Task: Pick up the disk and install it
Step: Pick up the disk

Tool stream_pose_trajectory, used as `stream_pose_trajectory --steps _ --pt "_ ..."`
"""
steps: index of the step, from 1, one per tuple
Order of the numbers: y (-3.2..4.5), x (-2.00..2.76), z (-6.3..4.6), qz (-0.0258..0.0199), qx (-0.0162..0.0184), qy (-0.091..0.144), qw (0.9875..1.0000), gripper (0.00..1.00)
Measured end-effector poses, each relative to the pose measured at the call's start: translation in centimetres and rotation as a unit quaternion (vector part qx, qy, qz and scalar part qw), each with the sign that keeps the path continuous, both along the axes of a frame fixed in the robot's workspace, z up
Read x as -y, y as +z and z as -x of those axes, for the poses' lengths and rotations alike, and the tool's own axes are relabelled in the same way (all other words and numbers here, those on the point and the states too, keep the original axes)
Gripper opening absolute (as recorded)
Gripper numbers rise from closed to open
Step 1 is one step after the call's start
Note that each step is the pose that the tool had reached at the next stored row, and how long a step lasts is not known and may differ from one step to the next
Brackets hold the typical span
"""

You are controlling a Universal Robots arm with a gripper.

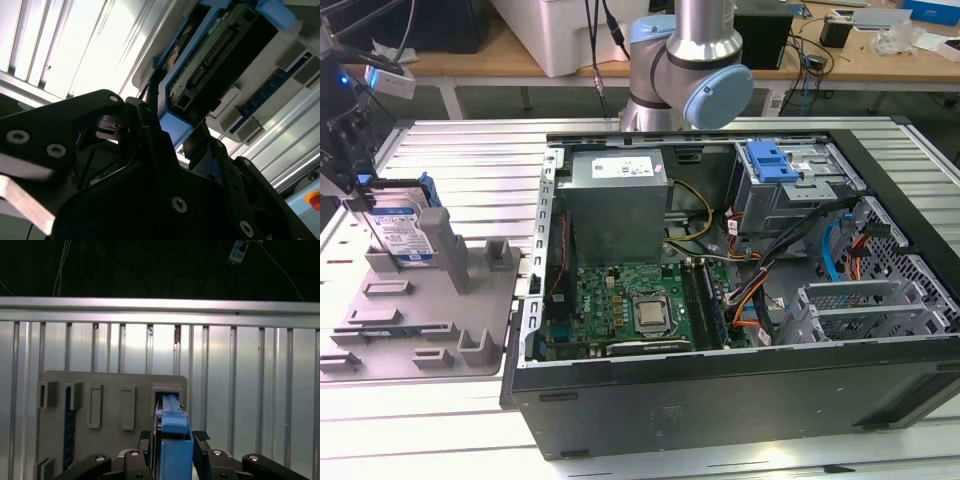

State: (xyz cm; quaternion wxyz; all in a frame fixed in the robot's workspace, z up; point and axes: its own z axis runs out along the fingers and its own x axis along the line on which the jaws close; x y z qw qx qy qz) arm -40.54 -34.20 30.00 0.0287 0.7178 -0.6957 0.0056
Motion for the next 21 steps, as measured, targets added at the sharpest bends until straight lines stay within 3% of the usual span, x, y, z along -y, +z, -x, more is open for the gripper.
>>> stream_pose_trajectory --steps 21 --pt "-0.24 0.00 0.00 0.0000 0.0001 0.000 1.0000 0.45"
